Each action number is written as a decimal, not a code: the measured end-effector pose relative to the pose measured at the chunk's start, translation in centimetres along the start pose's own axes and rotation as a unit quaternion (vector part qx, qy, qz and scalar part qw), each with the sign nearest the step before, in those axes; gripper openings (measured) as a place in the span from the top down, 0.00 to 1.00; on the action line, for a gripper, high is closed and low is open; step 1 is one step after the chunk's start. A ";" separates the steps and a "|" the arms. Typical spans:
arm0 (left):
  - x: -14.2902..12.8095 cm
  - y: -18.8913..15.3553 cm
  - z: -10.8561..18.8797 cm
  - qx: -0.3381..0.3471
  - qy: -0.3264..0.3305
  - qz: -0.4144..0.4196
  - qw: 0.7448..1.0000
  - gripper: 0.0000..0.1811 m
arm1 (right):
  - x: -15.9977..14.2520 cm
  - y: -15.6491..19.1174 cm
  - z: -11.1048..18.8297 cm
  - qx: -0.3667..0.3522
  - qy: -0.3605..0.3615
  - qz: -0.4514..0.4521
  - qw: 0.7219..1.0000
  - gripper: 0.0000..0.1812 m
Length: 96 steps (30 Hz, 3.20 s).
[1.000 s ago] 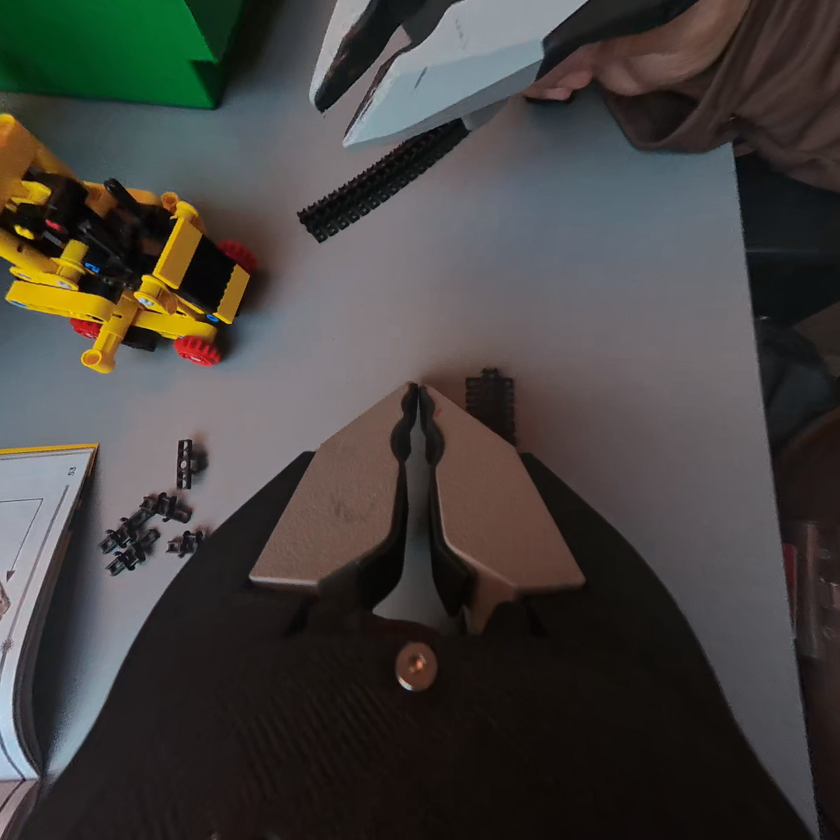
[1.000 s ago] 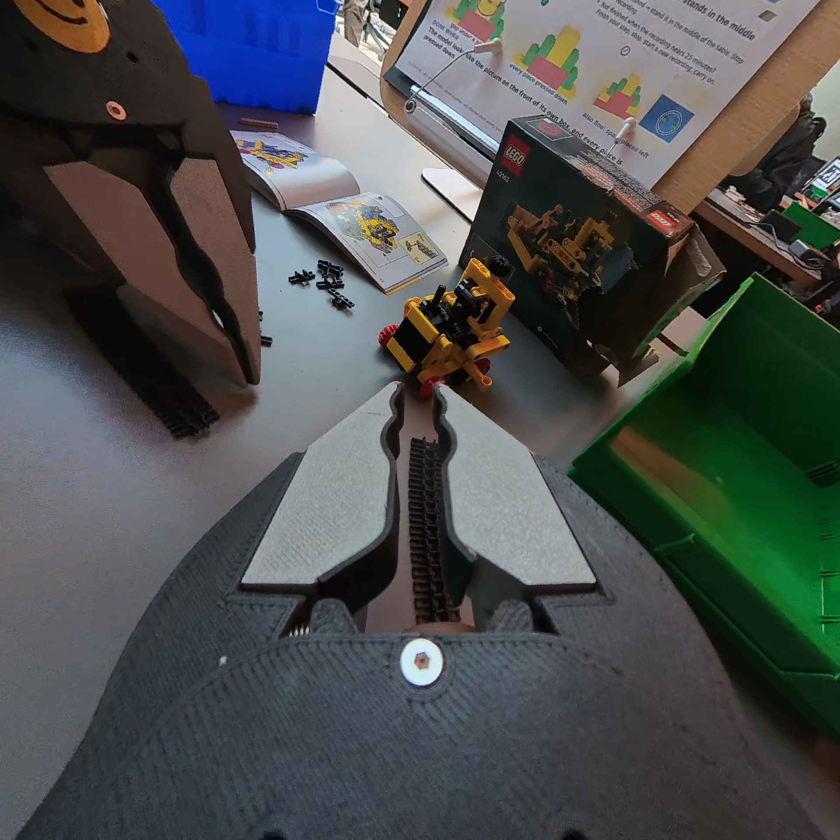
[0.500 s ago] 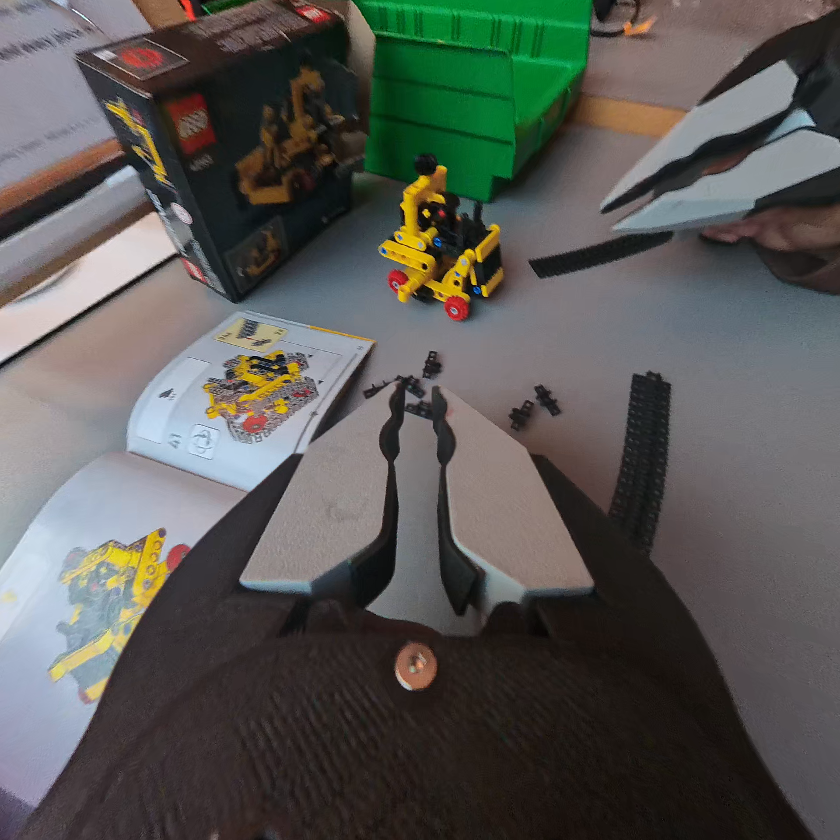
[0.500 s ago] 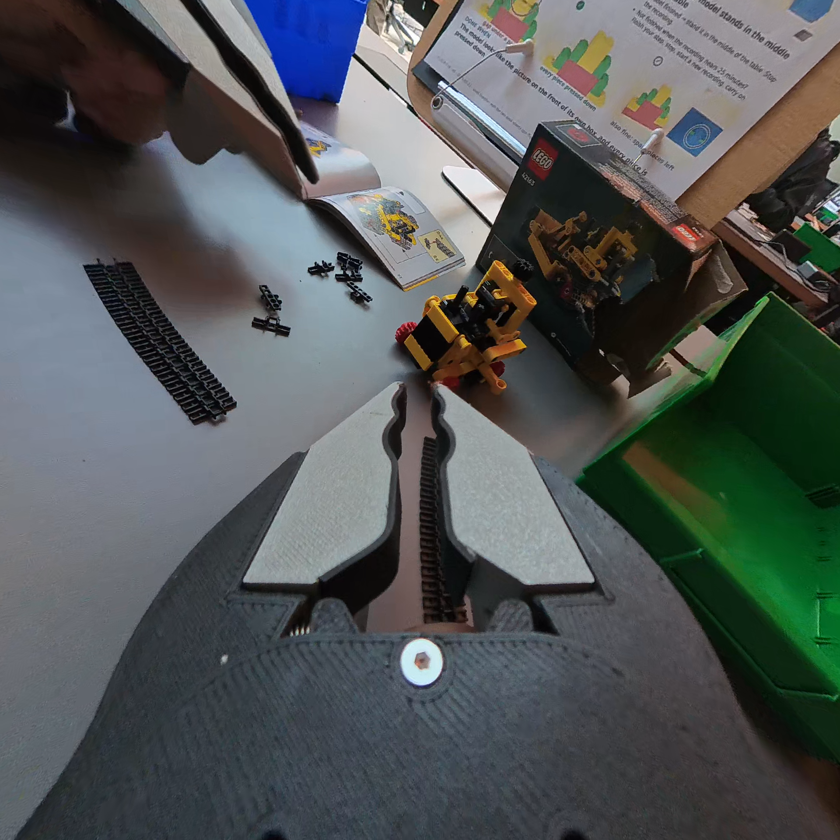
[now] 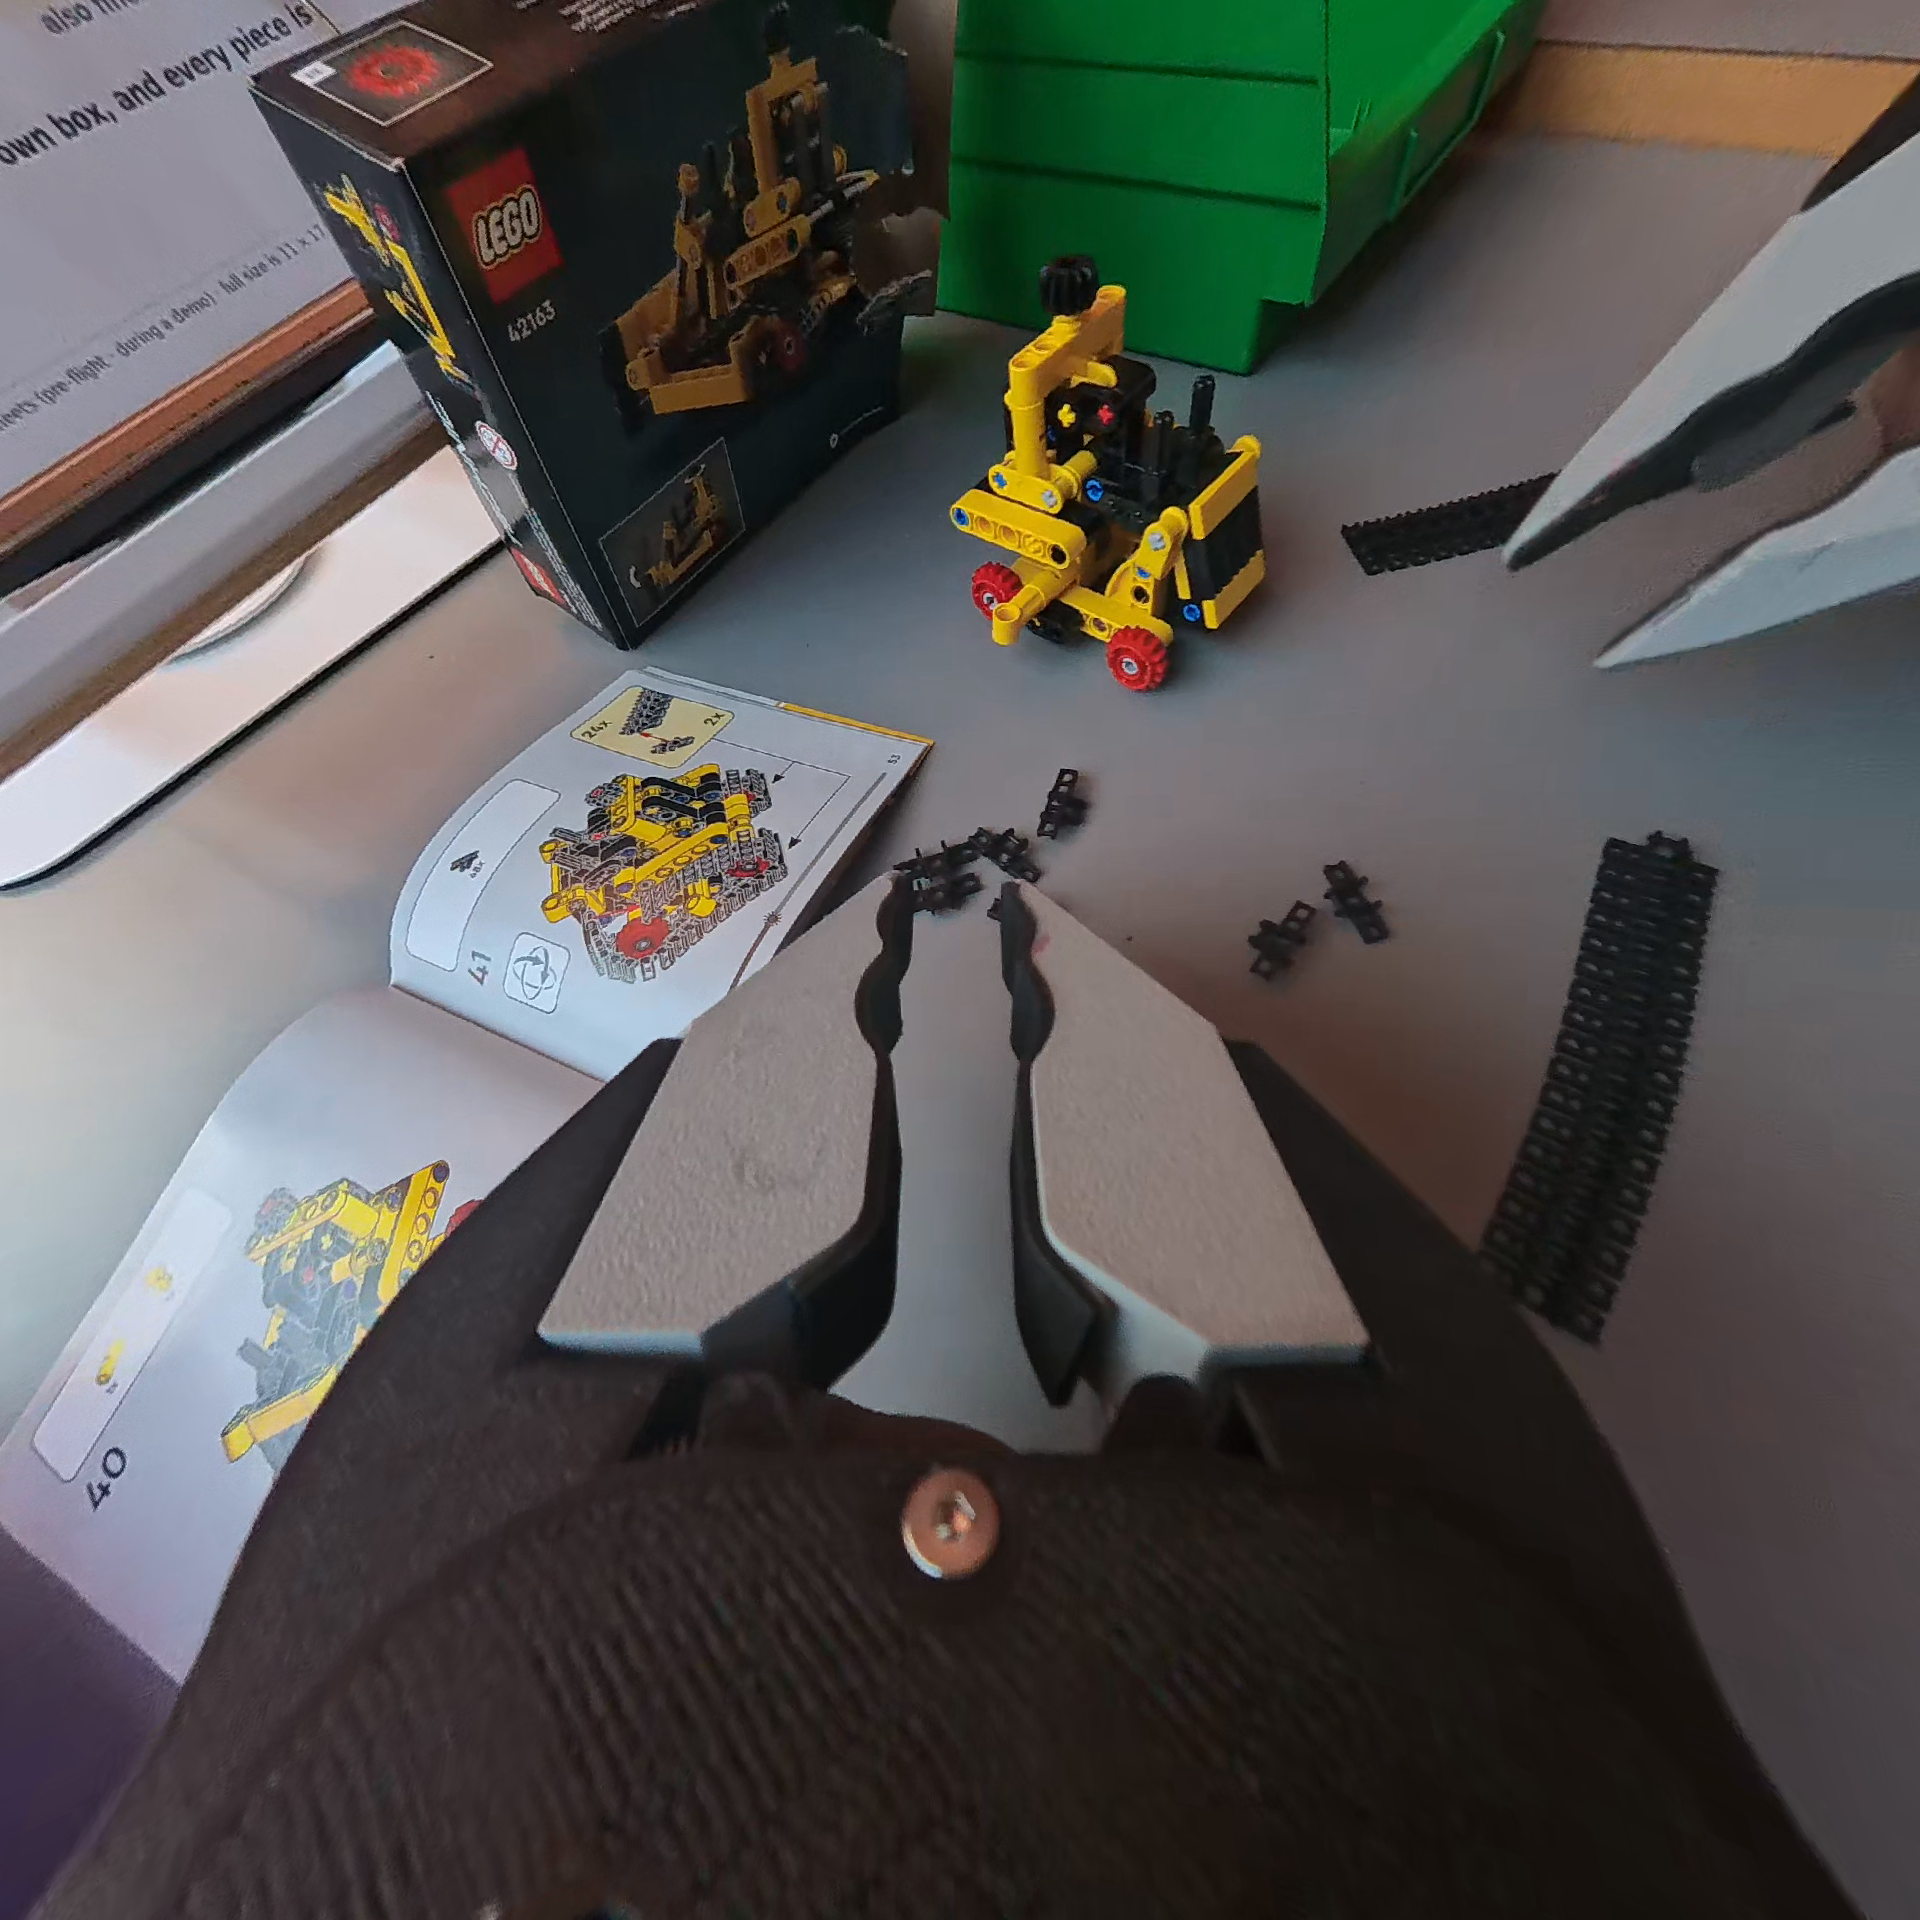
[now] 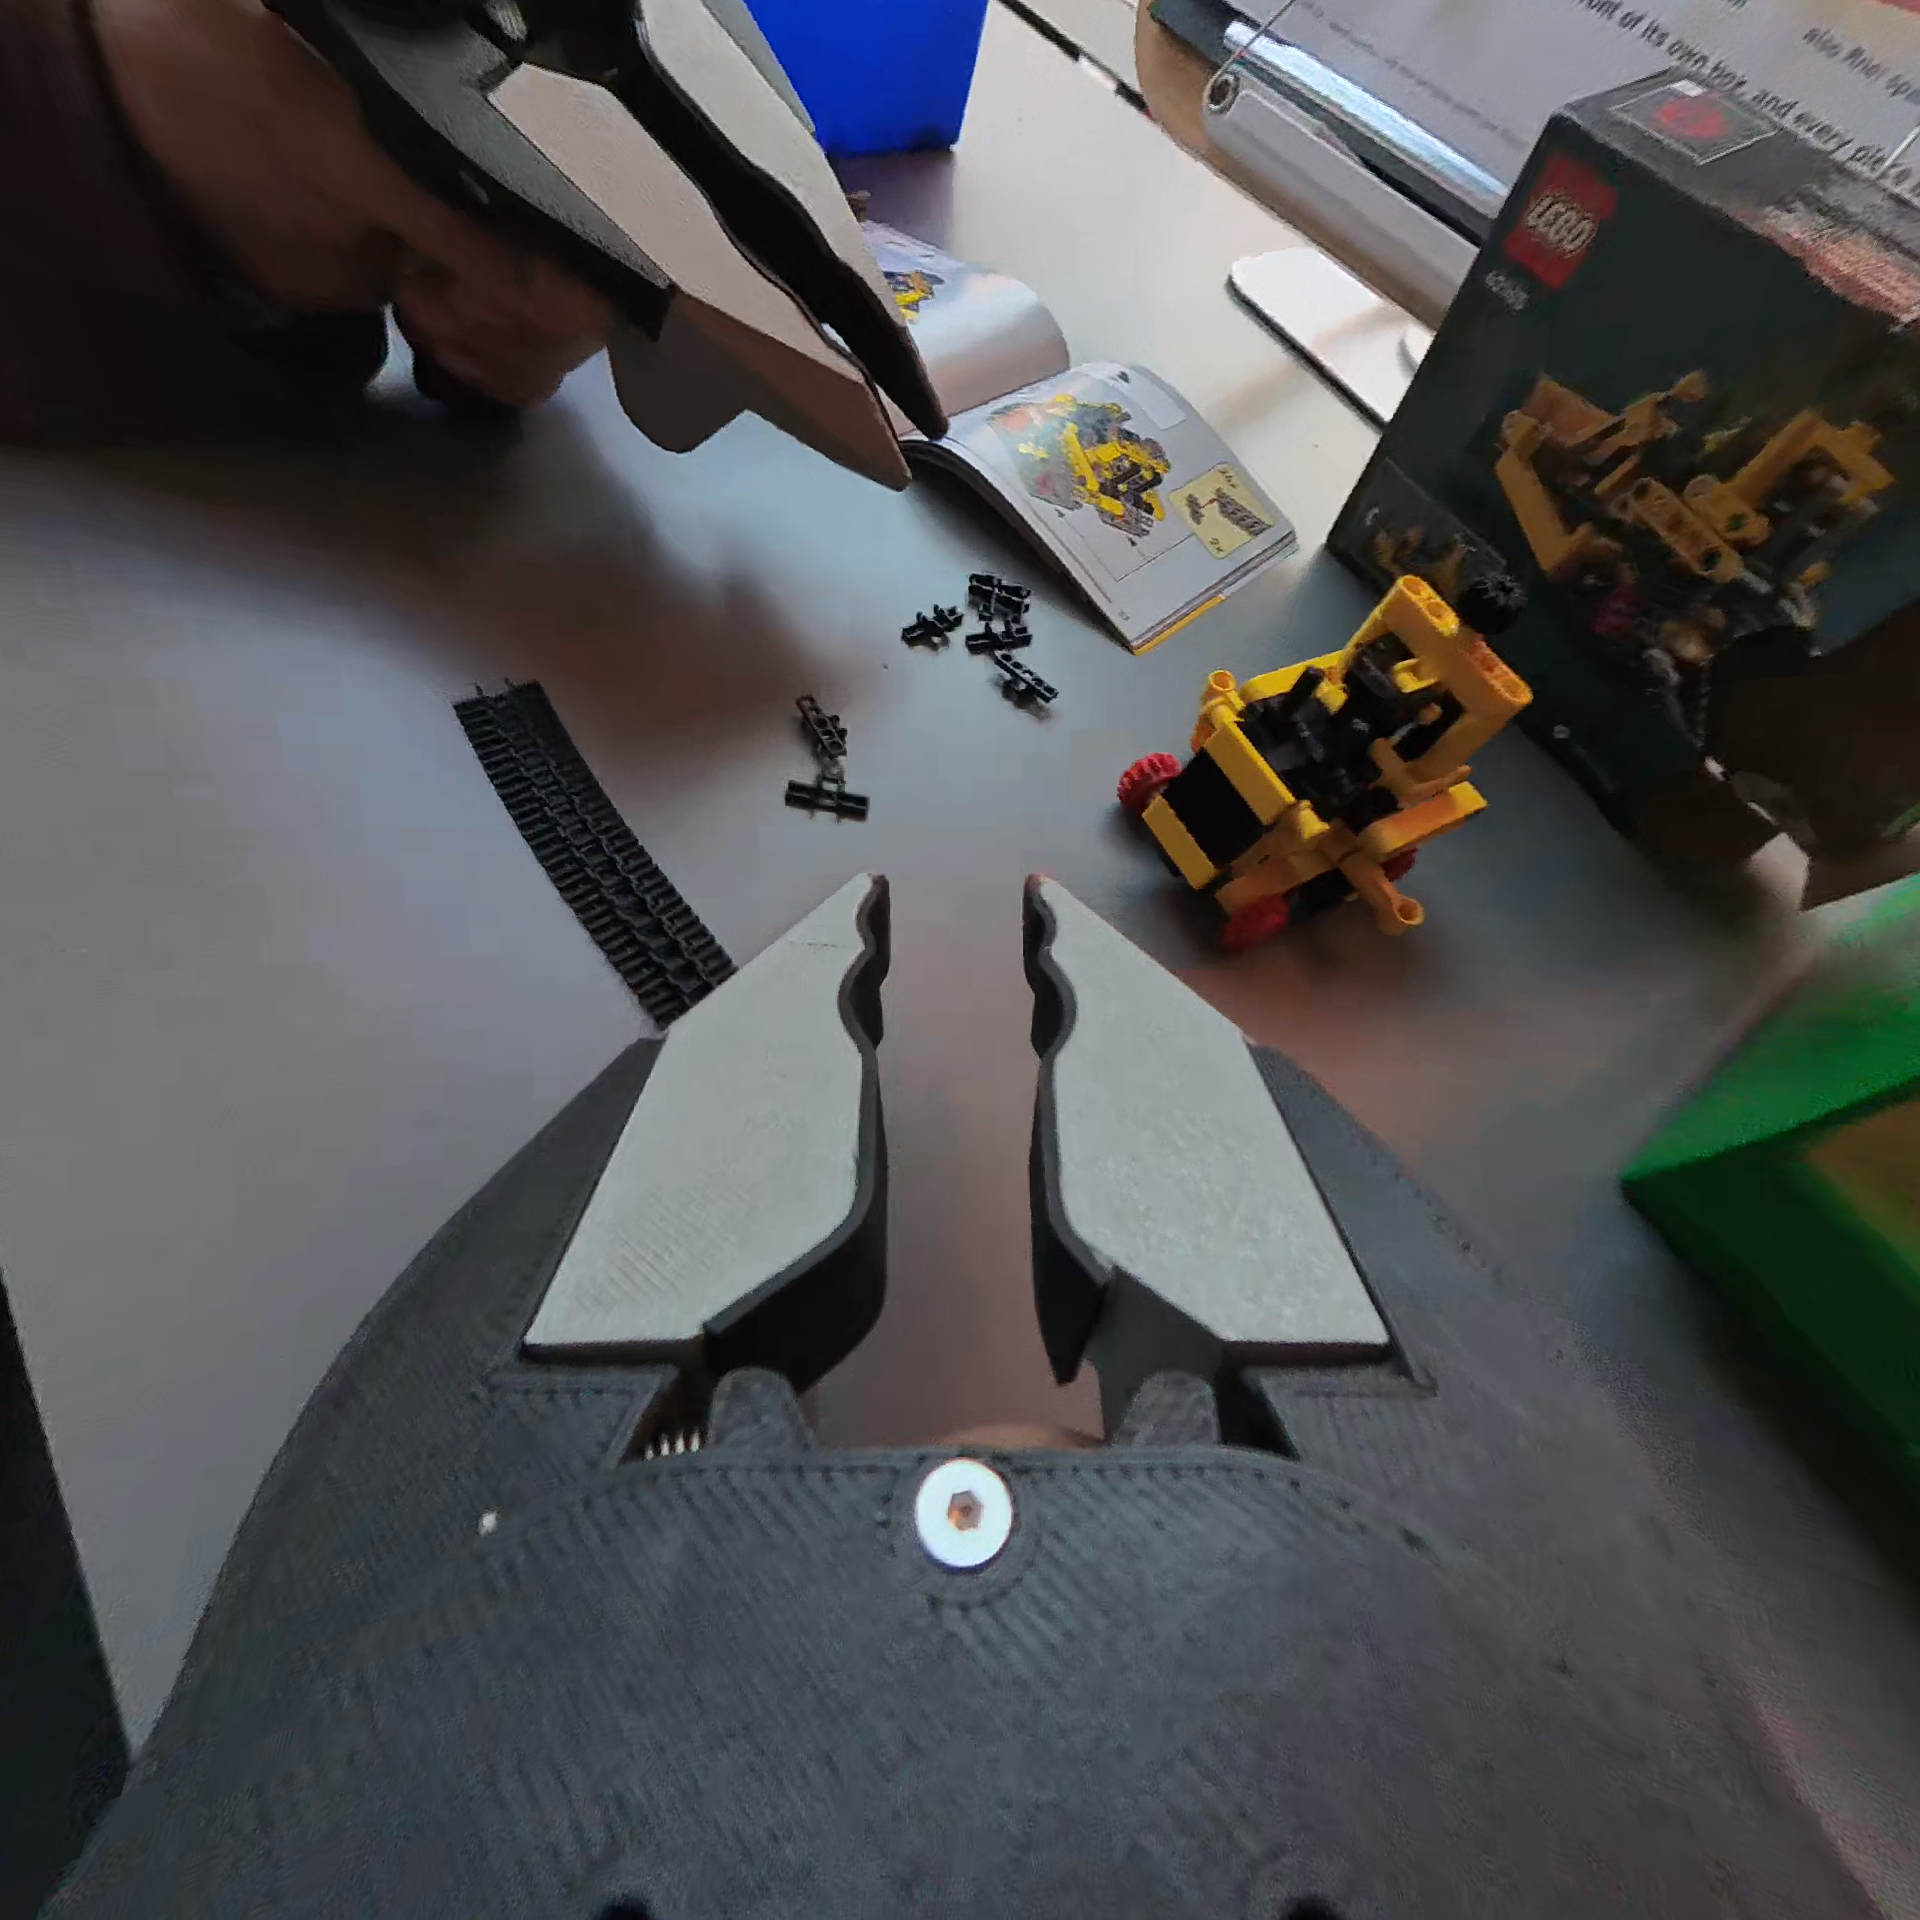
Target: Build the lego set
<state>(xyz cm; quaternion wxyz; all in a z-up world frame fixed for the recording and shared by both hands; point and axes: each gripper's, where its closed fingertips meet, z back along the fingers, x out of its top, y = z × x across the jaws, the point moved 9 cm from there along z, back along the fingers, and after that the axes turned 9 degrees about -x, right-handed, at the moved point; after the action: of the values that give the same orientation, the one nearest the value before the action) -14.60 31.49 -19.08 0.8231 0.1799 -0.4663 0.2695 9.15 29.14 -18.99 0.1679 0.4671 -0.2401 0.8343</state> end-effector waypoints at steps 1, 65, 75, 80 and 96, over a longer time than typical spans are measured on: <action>0.0 -0.1 0.0 0.002 0.000 -0.003 1.000 0.93 | 0.3 0.1 -0.4 0.003 0.018 -0.004 1.000 0.86; -0.2 -1.7 -0.6 -0.026 0.033 -0.069 0.997 0.96 | -2.5 0.0 0.4 0.160 0.139 -0.003 0.977 0.92; 0.5 -6.7 -1.4 -0.130 0.016 -0.155 0.979 0.97 | -2.1 -1.2 0.3 0.155 0.111 0.006 0.982 0.91; 0.8 -8.1 -2.0 -0.135 0.023 -0.179 0.974 0.96 | -2.1 -0.6 0.9 0.139 0.126 -0.006 0.982 0.94; 0.6 -7.8 -1.7 -0.120 0.013 -0.182 0.976 0.96 | -2.2 -0.5 -0.4 0.127 0.121 0.005 0.985 0.93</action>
<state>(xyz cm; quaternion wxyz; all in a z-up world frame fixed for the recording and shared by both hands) -8.46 26.45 -19.74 0.8799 0.1578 -0.4442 0.0598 10.22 29.66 -20.94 0.1312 0.3793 -0.1126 0.9090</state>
